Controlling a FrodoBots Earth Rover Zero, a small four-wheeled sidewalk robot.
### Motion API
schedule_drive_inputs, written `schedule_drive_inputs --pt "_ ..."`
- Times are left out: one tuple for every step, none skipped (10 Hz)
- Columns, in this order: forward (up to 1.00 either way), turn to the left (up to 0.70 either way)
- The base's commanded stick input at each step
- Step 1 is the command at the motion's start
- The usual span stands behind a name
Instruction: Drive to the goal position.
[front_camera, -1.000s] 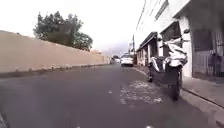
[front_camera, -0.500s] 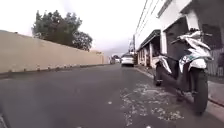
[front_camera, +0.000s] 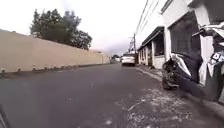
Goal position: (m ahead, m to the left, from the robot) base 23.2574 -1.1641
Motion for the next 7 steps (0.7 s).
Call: schedule_drive_inputs --pt "1.0 0.0" --pt "1.0 0.0" --pt "1.0 0.0" --pt "1.0 0.0" --pt "1.0 0.0" --pt "1.0 0.0" --pt "1.0 0.0"
